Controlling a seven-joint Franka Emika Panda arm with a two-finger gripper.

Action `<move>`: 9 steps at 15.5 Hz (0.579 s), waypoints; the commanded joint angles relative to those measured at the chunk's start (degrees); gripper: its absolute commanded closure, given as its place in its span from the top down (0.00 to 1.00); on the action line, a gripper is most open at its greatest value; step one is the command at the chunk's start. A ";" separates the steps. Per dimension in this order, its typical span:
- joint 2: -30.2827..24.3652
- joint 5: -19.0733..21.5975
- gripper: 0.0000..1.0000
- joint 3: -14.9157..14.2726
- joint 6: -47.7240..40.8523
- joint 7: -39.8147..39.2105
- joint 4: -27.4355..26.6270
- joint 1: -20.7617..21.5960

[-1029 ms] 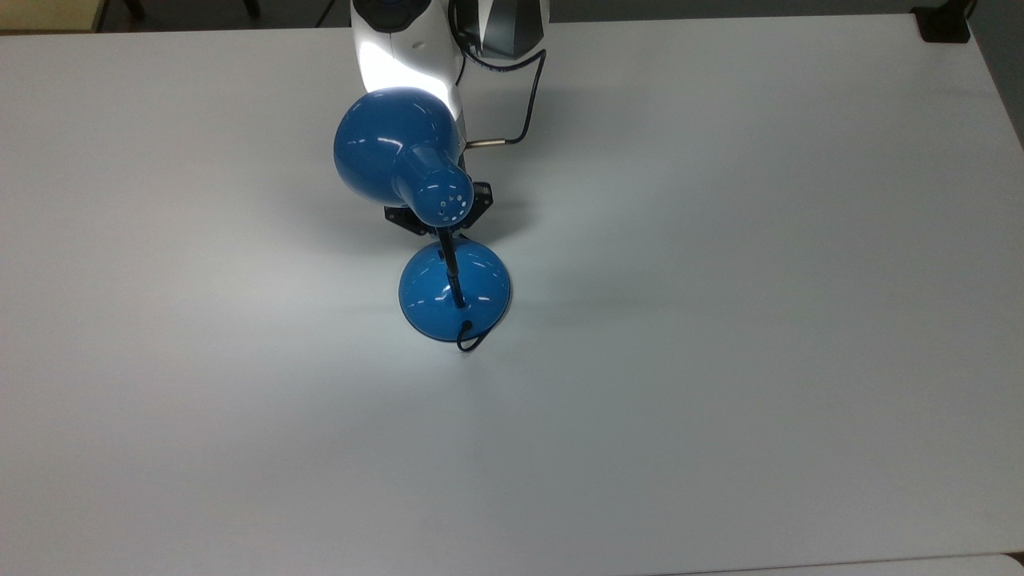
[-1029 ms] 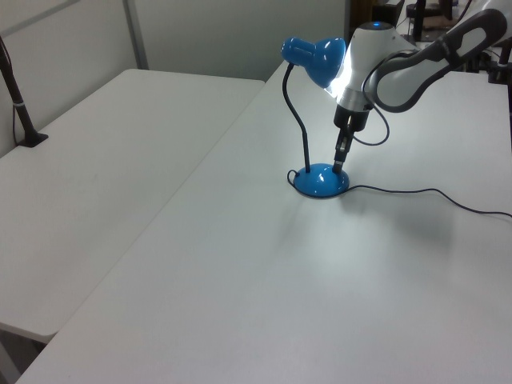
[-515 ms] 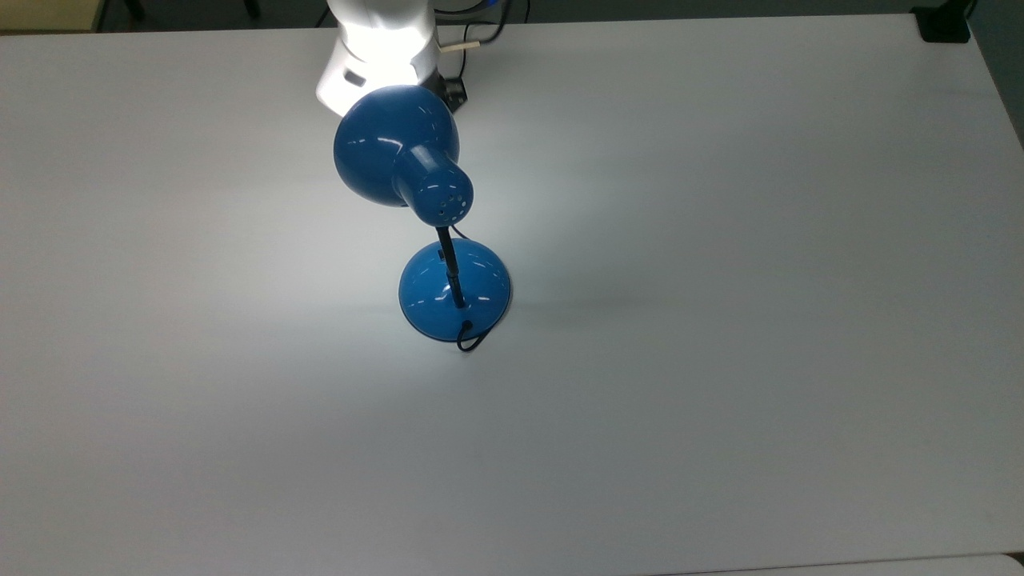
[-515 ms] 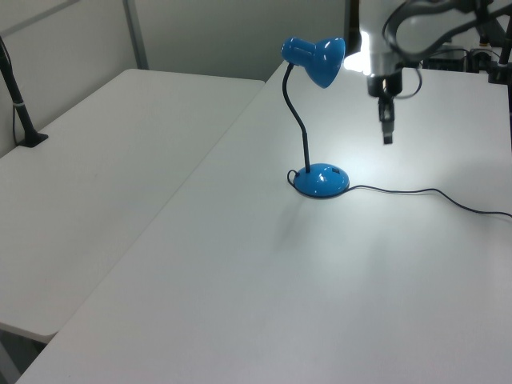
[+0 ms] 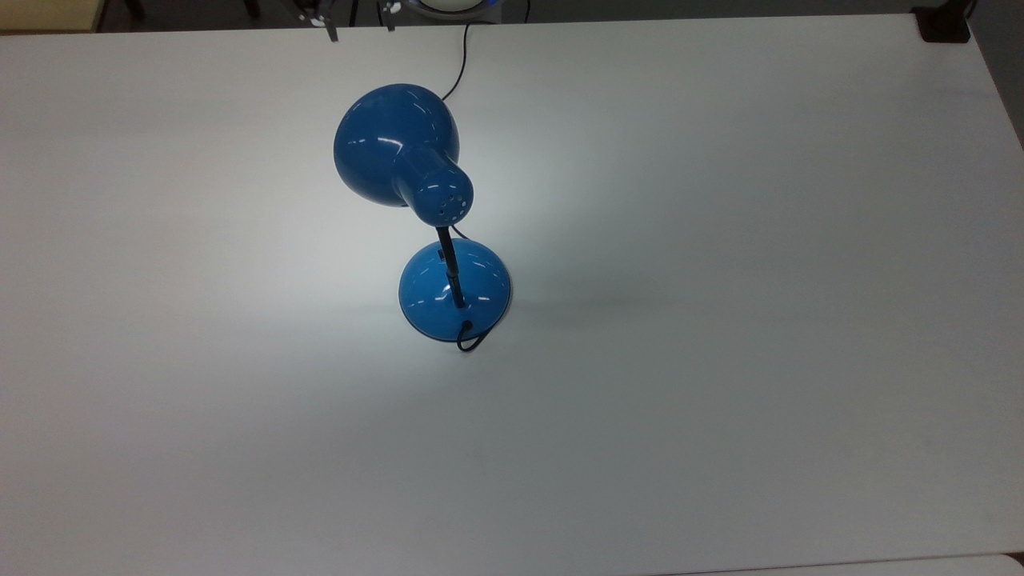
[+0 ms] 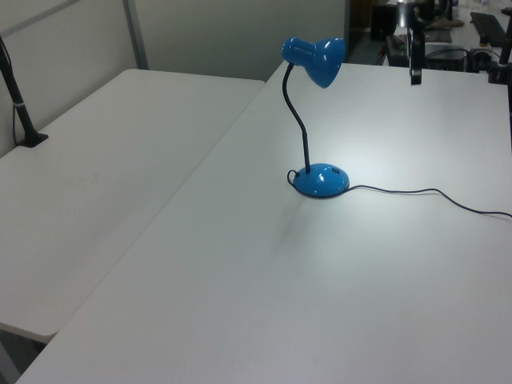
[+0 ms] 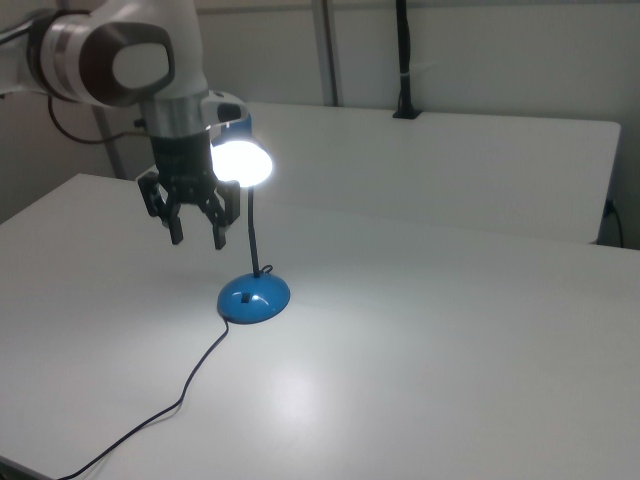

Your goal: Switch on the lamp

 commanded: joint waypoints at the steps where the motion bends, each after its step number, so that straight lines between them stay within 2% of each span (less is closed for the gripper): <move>1: 0.26 0.18 1.00 -0.48 -1.76 1.70 5.49 0.29; 4: 0.35 0.53 1.00 -2.41 -0.80 8.03 8.40 0.73; 9: 0.97 0.62 1.00 -2.50 5.78 8.48 8.41 0.65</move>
